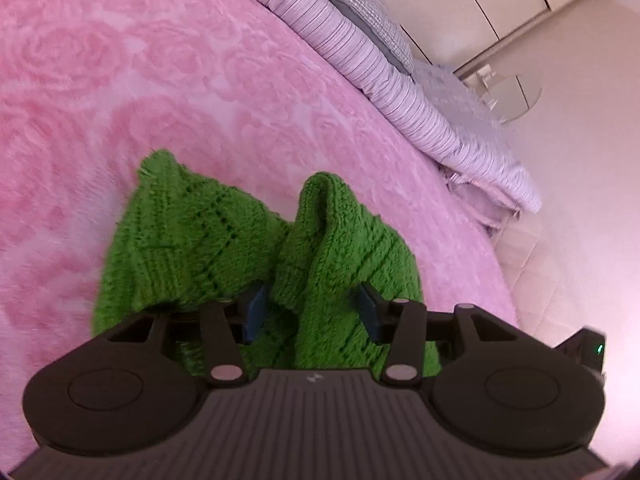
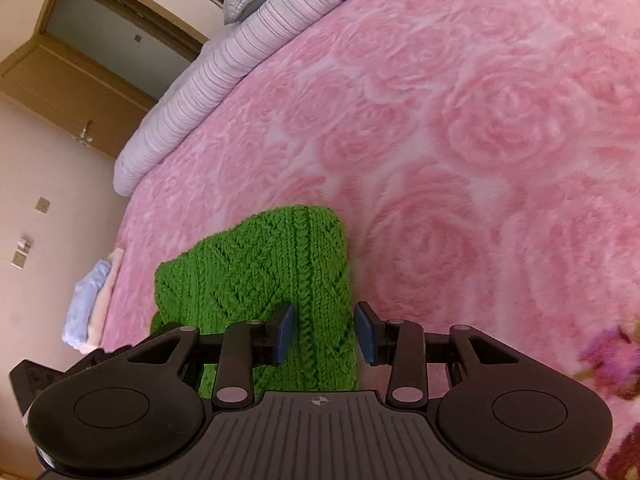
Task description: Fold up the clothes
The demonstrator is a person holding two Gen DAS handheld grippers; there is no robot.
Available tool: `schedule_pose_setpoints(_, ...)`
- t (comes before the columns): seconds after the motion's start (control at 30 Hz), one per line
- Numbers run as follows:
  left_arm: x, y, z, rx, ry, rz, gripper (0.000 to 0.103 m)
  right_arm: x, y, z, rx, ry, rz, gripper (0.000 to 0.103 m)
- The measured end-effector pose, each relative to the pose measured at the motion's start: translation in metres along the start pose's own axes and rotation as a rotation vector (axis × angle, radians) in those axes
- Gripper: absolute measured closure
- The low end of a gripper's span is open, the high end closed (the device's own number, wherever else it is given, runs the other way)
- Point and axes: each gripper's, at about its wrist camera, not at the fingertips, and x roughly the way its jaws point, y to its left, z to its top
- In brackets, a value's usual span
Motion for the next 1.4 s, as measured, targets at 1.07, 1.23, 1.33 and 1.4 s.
schedule_pose_setpoints(1.07, -0.067, 0.062, 0.012, -0.17, -0.063, 0.001, 0.08, 0.01, 0.091, -0.044, -0.363, -0.005, 0.06, 0.065)
schedule_pose_setpoints(1.23, -0.1, 0.065, -0.023, -0.256, -0.046, -0.049, 0.069, -0.038, 0.056, -0.067, -0.231, -0.116, 0.056, 0.066)
schedule_pose_setpoints(1.33, -0.112, 0.067, -0.048, -0.312, -0.037, -0.039, 0.066, -0.058, 0.035, -0.083, -0.154, -0.137, 0.04, 0.065)
schedule_pose_setpoints(1.4, -0.117, 0.069, -0.062, -0.342, -0.03, -0.051, 0.065, -0.065, 0.025, -0.089, -0.107, -0.129, 0.051, 0.066)
